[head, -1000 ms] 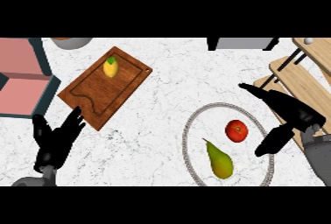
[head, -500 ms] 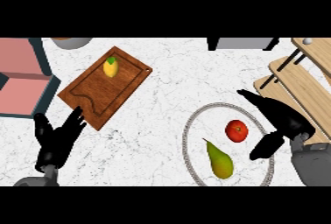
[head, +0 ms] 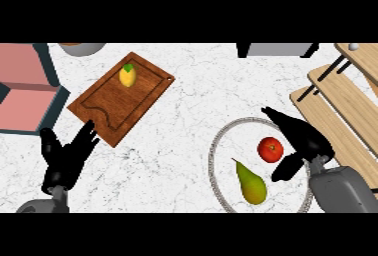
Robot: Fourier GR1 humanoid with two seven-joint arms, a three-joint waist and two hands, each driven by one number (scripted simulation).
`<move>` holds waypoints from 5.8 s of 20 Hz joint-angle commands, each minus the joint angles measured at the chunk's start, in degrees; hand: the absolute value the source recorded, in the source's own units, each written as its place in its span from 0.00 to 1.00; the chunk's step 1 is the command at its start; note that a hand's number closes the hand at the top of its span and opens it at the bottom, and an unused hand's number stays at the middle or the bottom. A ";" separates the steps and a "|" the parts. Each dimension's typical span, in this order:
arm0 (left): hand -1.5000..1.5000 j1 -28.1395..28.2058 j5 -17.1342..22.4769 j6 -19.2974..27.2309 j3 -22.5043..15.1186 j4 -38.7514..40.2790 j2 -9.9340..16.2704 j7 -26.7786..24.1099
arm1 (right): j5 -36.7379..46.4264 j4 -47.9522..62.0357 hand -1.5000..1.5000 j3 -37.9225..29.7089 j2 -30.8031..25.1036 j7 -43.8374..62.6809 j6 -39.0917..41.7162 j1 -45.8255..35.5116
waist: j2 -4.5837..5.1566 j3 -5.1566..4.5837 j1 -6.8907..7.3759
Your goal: Pick the tomato from the placemat and place it in the tiered shelf
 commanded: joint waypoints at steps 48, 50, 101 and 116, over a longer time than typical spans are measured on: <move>0.50 -0.36 -4.44 -3.00 5.26 0.41 -4.21 1.69 | 31.98 6.23 1.00 -14.70 19.12 41.80 -42.00 -17.28 | -0.67 -0.45 0.12; 0.50 1.19 -5.40 -4.35 4.46 1.29 -3.82 -0.94 | 38.72 5.42 1.00 -12.80 19.13 49.86 -39.37 -22.32 | -0.73 -0.55 0.52; 0.50 -0.45 -4.44 -6.02 7.33 -1.09 -3.27 3.13 | 48.81 -4.34 1.00 -44.65 -0.71 34.56 -3.65 -39.28 | 0.04 -0.08 0.17; 0.50 -1.01 -5.49 -5.42 7.45 -0.38 -5.13 2.83 | 39.97 -4.71 1.00 -43.15 -8.83 34.02 2.38 -36.21 | -0.02 -0.11 -0.21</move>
